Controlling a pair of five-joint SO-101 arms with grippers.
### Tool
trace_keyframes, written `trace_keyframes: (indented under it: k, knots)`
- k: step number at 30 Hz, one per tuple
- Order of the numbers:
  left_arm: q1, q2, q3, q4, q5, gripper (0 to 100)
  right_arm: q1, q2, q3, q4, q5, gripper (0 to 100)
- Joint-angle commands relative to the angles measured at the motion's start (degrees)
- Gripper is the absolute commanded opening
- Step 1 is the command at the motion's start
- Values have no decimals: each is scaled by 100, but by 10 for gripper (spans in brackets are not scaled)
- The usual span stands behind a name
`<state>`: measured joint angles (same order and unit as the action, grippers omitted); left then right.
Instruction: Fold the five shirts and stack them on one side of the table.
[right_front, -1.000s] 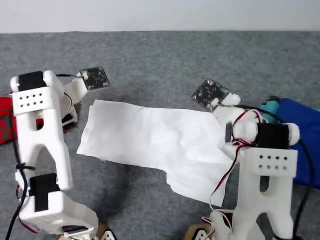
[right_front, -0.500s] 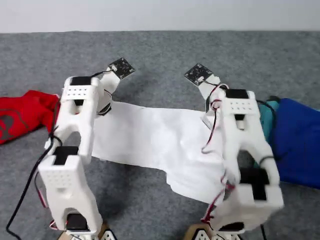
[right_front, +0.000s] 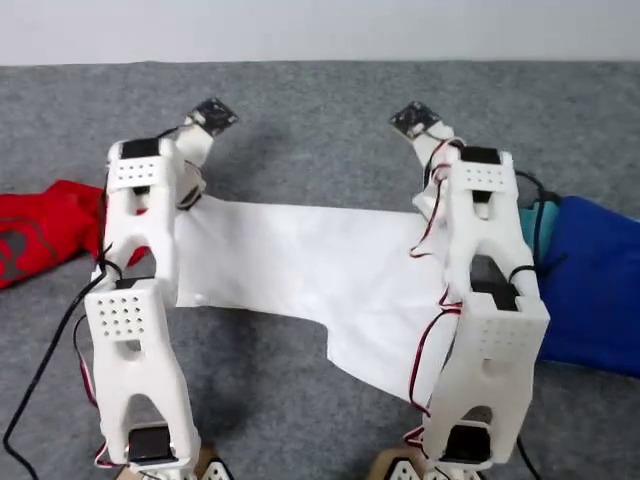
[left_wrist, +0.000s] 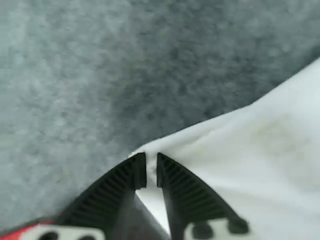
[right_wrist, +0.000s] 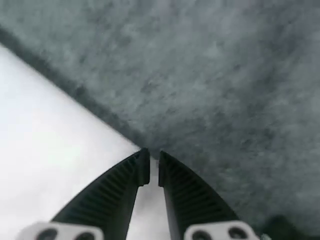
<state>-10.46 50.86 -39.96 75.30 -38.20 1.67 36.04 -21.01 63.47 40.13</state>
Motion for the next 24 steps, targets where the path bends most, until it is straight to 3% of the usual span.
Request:
trace_keyframes:
  k: [1,9,20,24]
  knots:
    - [-97,-79,-1121,914,18,40,-57,-101,-809,488,-70,42]
    - [53,-79,-2730,2470,9,43,-497,-646,-1547,1982,-70,43]
    - [167,-440,-2826,2532,88,44,-743,-1508,-1574,3530,-79,43]
    - [536,-932,-2448,2532,659,44,-444,-2114,-1574,3758,-308,43]
